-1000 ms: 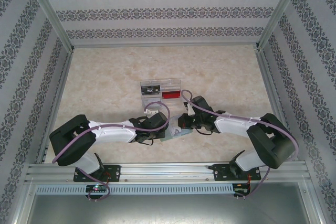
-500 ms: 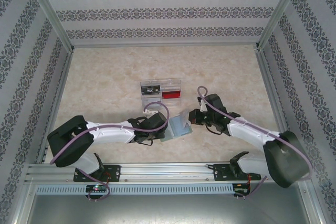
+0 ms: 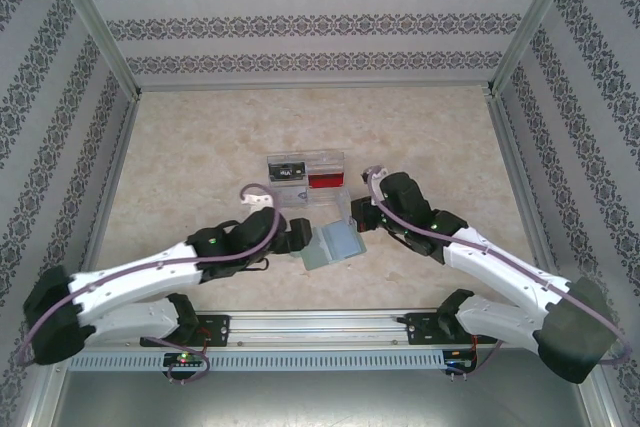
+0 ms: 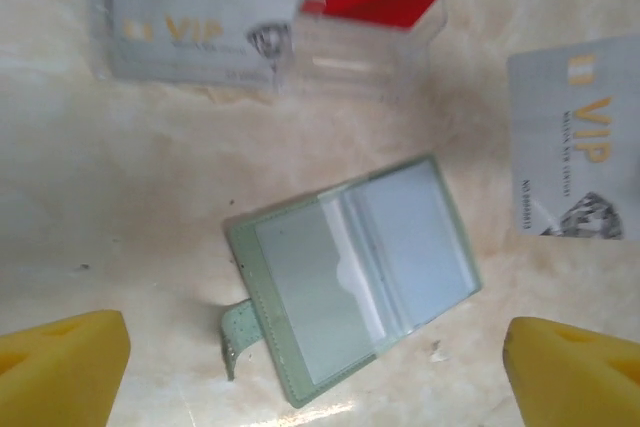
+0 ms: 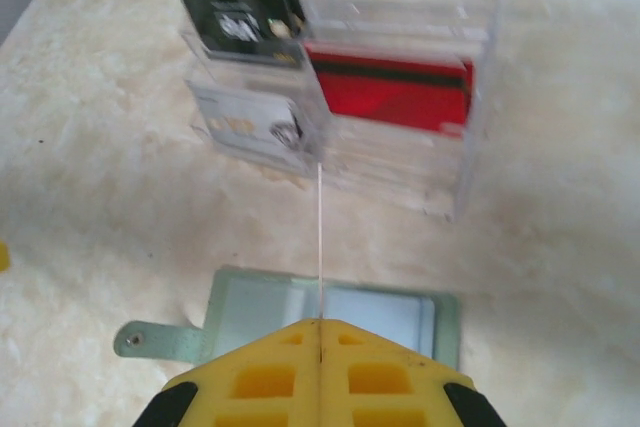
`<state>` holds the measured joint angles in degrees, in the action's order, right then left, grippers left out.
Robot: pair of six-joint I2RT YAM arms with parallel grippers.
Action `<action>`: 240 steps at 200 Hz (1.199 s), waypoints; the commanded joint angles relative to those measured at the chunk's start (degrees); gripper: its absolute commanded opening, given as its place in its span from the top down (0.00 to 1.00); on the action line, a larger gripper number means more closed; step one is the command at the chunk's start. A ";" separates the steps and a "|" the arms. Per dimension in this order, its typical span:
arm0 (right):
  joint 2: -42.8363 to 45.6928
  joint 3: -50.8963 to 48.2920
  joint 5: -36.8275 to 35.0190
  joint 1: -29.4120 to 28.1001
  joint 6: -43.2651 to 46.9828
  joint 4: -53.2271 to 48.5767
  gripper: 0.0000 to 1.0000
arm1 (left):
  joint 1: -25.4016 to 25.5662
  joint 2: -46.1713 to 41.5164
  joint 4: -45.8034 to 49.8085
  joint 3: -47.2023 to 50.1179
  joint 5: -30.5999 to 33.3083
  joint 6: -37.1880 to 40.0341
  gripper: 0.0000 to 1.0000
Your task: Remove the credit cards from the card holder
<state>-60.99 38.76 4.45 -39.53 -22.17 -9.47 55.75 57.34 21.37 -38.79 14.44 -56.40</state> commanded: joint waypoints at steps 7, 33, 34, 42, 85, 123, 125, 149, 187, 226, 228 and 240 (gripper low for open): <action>-3.96 5.46 -5.59 -3.03 12.85 0.51 1.00 | -0.55 -11.20 10.89 4.93 8.49 -1.93 0.00; -9.67 9.70 -5.81 -5.96 22.91 1.82 1.00 | -0.56 -24.17 15.19 10.05 10.97 -3.83 0.00; -9.85 9.86 -5.83 -6.07 23.47 1.91 1.00 | -0.56 -24.67 15.37 10.22 11.05 -3.90 0.00; -11.47 10.87 -5.92 -7.05 26.74 2.69 1.00 | -0.55 -28.52 16.78 11.56 11.40 -4.14 0.00; -20.29 19.21 -5.50 -9.98 44.91 2.07 1.00 | -0.55 -45.88 24.13 15.82 12.66 -4.84 0.00; -28.01 26.18 -2.95 -10.95 57.02 -0.96 1.00 | -0.55 -51.66 29.48 15.11 13.34 -4.20 0.00; -28.41 26.60 -2.91 -10.99 57.36 -1.29 1.00 | -0.55 -51.70 29.67 15.00 13.36 -4.17 0.00; -32.10 29.81 -2.36 -11.18 62.06 -3.18 1.00 | -0.56 -51.73 30.93 14.37 13.16 -3.64 0.00; -37.52 33.31 -3.90 -11.27 68.27 -6.48 1.00 | -0.62 -51.76 32.07 13.87 13.59 -3.65 0.00; -41.92 36.56 -5.69 -11.26 70.77 -8.10 1.00 | -0.55 -51.73 31.29 13.96 13.37 -3.11 0.00; -42.10 36.67 -5.81 -11.25 70.82 -7.99 1.00 | -0.55 -51.76 31.35 13.99 13.37 -3.17 0.00; -43.07 37.37 -5.93 -11.21 70.43 -7.63 1.00 | -0.55 -51.73 31.64 13.78 13.59 -3.09 0.00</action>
<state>-102.30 73.28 -0.23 -50.15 46.13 -15.99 55.75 6.00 50.39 -23.40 26.44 -60.45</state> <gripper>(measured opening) 0.062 0.996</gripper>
